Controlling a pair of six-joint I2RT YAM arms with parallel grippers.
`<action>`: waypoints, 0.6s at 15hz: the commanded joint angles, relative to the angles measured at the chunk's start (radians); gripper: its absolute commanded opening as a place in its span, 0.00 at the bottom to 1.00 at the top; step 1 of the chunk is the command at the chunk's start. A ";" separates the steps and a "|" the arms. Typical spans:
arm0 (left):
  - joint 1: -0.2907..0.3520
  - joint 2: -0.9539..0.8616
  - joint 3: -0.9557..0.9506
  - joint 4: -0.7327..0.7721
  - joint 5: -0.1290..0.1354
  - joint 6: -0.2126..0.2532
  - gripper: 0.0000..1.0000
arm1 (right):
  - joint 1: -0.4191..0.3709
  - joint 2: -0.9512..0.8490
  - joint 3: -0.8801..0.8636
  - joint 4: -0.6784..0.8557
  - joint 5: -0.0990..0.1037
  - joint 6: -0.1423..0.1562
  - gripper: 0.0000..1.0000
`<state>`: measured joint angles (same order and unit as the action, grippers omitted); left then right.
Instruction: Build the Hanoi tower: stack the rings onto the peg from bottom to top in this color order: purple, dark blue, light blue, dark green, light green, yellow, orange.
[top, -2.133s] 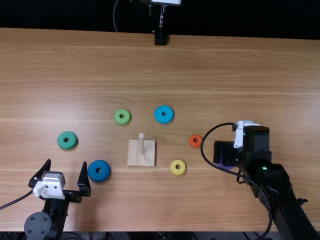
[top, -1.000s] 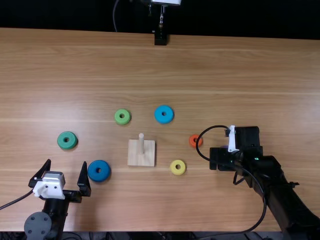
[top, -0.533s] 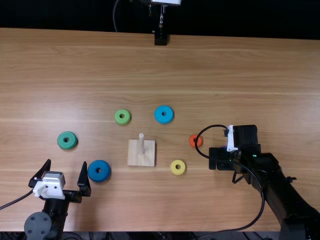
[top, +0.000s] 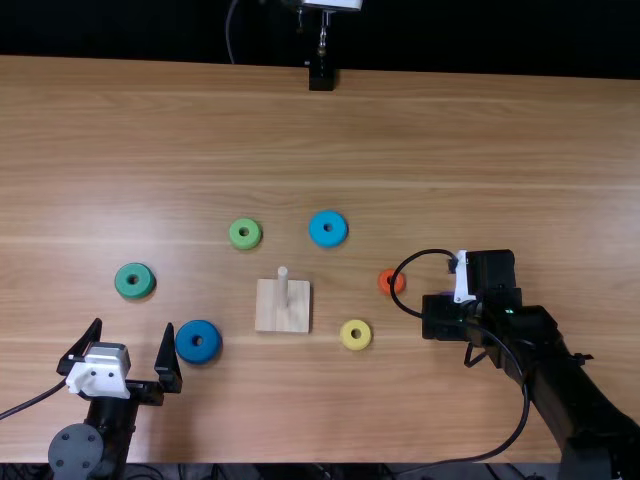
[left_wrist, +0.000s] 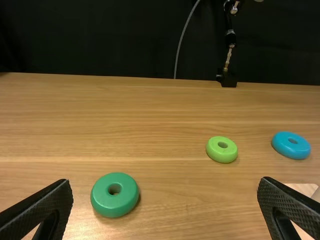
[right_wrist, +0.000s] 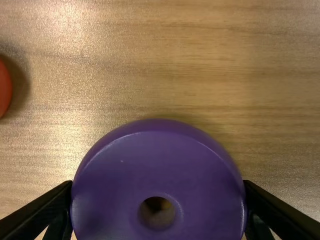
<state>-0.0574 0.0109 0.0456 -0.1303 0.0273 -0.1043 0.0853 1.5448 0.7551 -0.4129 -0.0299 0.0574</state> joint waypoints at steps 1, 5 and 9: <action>0.004 -0.011 -0.046 -0.015 0.002 0.012 1.00 | 0.010 0.006 0.059 -0.008 0.000 0.009 0.00; 0.002 -0.011 -0.046 -0.015 0.002 0.012 1.00 | 0.056 0.001 0.245 -0.223 0.002 0.003 0.00; 0.004 -0.011 -0.046 -0.015 0.002 0.012 1.00 | 0.165 0.001 0.472 -0.470 0.000 -0.002 0.00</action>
<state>-0.0570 0.0109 0.0456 -0.1307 0.0277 -0.1047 0.2279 1.5455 1.1774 -0.8852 -0.0296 0.0563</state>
